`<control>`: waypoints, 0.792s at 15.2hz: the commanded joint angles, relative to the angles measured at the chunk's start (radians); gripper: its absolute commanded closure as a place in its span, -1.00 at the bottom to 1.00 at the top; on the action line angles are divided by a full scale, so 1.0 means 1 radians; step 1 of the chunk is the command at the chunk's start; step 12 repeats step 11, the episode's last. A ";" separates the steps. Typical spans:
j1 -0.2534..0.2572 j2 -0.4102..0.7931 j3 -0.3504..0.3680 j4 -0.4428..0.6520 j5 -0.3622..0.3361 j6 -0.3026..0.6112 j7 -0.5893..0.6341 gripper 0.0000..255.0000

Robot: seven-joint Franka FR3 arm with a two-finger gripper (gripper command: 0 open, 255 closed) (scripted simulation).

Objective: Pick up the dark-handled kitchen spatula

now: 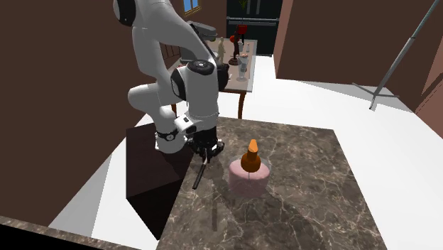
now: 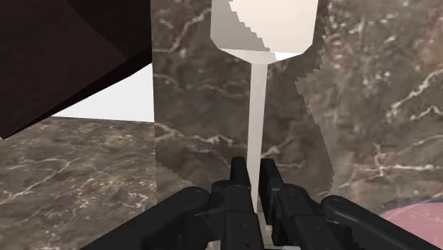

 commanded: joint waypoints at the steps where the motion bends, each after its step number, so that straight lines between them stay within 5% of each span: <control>1: 0.002 -0.019 -0.005 0.017 0.000 -0.037 -0.001 1.00; 12: 0.001 -0.064 -0.028 0.098 -0.010 -0.162 -0.006 1.00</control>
